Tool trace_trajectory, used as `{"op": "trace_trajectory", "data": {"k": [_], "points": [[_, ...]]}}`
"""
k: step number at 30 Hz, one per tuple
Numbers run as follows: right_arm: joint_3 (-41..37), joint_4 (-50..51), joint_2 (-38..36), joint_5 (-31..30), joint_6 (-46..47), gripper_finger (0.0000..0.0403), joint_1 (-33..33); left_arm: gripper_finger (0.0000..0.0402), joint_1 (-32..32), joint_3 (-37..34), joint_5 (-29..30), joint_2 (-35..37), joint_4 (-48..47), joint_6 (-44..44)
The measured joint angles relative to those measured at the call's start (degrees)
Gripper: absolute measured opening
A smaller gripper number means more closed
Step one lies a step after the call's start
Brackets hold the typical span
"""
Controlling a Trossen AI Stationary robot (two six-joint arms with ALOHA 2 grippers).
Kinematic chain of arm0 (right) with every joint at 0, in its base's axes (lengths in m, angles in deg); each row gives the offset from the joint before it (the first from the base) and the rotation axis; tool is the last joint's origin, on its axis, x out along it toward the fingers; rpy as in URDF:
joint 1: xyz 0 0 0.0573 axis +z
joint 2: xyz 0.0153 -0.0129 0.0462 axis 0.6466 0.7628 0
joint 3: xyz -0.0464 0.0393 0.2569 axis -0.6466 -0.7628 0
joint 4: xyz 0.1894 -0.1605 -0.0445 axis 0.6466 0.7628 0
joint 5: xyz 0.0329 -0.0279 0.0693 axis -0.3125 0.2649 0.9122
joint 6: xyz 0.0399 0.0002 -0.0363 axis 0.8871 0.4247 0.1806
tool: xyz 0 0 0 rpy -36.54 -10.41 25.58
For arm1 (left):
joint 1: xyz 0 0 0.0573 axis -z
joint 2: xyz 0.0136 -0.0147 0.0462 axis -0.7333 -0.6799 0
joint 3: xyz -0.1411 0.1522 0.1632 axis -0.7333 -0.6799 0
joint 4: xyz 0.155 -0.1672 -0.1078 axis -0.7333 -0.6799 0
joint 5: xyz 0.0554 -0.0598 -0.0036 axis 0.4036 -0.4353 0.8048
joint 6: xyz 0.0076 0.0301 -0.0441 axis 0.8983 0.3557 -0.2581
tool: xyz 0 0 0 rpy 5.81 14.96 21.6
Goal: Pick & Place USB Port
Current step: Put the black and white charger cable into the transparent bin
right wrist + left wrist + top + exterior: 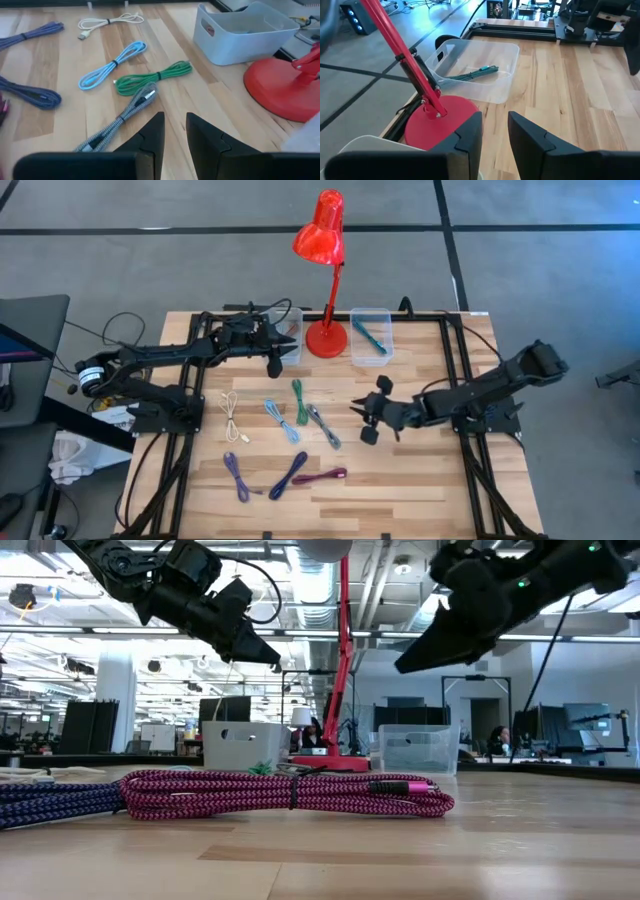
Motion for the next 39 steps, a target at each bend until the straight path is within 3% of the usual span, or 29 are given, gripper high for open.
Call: {"op": "trace_trajectory", "data": {"k": [10,23,31,39], "points": [[4.4,0.9,6.3,0.5,2.2,0.0083,-1.0,0.0095,0.0,0.0,0.0,0.0,-0.2,0.0],[9.0,2.3,14.3,1.9,8.8,0.0201,-1.0,0.0095,0.0,0.0,0.0,0.0,-0.1,0.0],[13.1,2.9,21.3,2.0,17.2,0.0197,-0.9,0.0095,0.0,0.0,0.0,0.0,-0.1,0.0],[19.2,9.8,25.9,2.0,21.9,0.0193,-0.9,0.0095,0.0,0.0,0.0,0.0,-0.1,0.0]]}}
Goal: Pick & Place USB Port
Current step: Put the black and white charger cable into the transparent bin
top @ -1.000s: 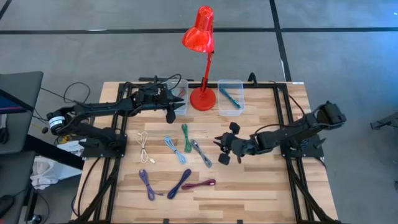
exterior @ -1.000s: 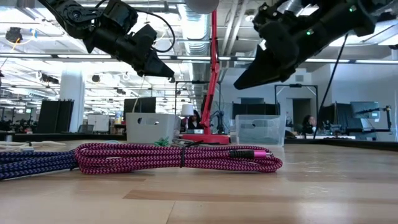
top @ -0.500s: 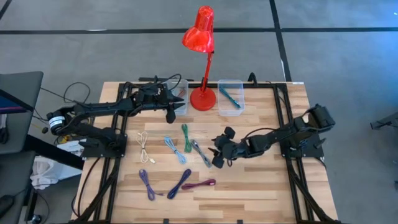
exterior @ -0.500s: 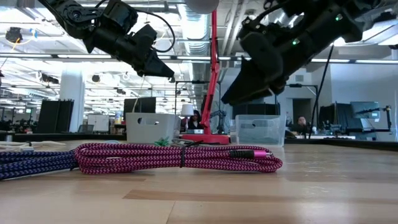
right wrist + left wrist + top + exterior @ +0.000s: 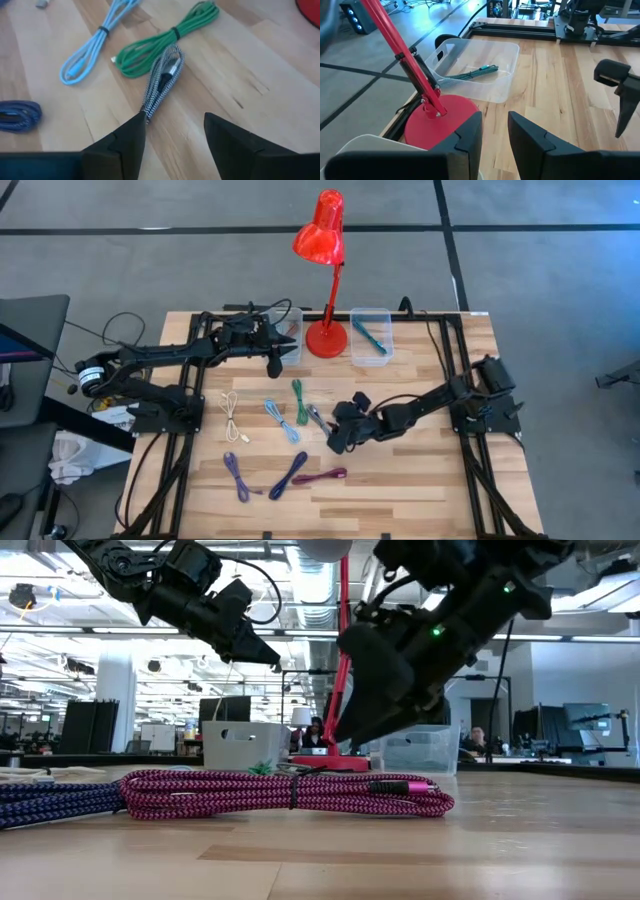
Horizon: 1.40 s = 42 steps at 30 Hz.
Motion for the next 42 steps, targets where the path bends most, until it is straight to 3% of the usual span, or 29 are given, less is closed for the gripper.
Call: {"op": "trace_trajectory", "data": {"k": [10,27,31,39,42], "points": [[5.9,3.5,4.0,2.8,2.8,0.021,0.0,0.0095,0.0,0.0,0.0,0.0,-0.1,-0.1],[6.5,5.5,8.2,5.3,5.3,0.0206,0.0,0.0095,0.0,0.0,0.0,0.0,-0.2,-0.2],[6.5,5.8,8.3,5.4,4.5,0.0168,-0.1,0.0095,0.0,0.0,0.0,0.0,-0.2,-0.2],[6.5,5.9,8.4,5.2,2.4,0.0026,-0.1,0.0095,0.0,0.0,0.0,0.0,-0.2,-0.2],[6.5,5.9,8.4,5.2,1.4,0.0017,-0.1,0.0095,0.0,0.0,0.0,0.0,-0.2,-0.2]]}}
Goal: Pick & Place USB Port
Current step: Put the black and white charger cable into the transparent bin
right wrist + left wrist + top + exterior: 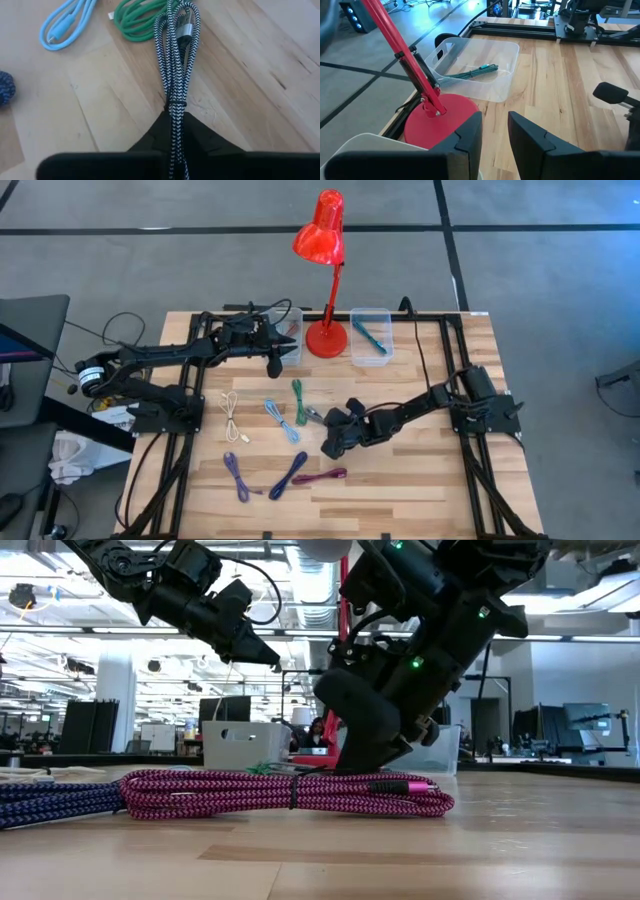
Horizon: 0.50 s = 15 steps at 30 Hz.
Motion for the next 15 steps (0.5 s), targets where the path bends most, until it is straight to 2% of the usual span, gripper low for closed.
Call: {"op": "trace_trajectory", "data": {"k": [9,15], "points": [[-0.2,1.8,-1.8,-1.3,-2.3,0.0013,0.9,0.0095,0.0,0.0,0.0,0.0,0.0,0.0],[-0.2,6.9,-7.5,-6.4,-5.2,0.0013,0.9,0.0095,0.0,0.0,0.0,0.0,0.0,-0.3]]}}
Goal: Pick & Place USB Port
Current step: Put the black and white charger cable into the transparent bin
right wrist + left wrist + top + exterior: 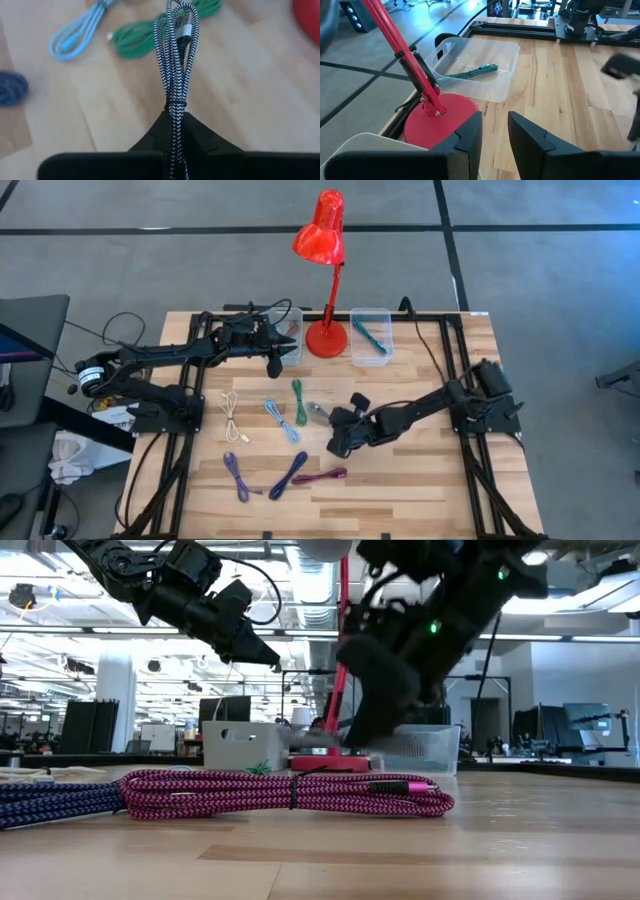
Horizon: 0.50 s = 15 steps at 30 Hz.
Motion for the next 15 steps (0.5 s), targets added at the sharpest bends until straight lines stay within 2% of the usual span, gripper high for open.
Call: {"op": "trace_trajectory", "data": {"k": [9,15], "points": [[-0.6,5.6,-9.7,-6.7,-6.1,0.0013,-1.7,0.0095,0.0,0.0,0.0,0.0,0.0,-0.2],[-3.9,7.1,-15.1,-10.4,-10.9,0.0013,-2.6,0.0095,0.0,0.0,0.0,0.0,0.0,-0.2]]}}
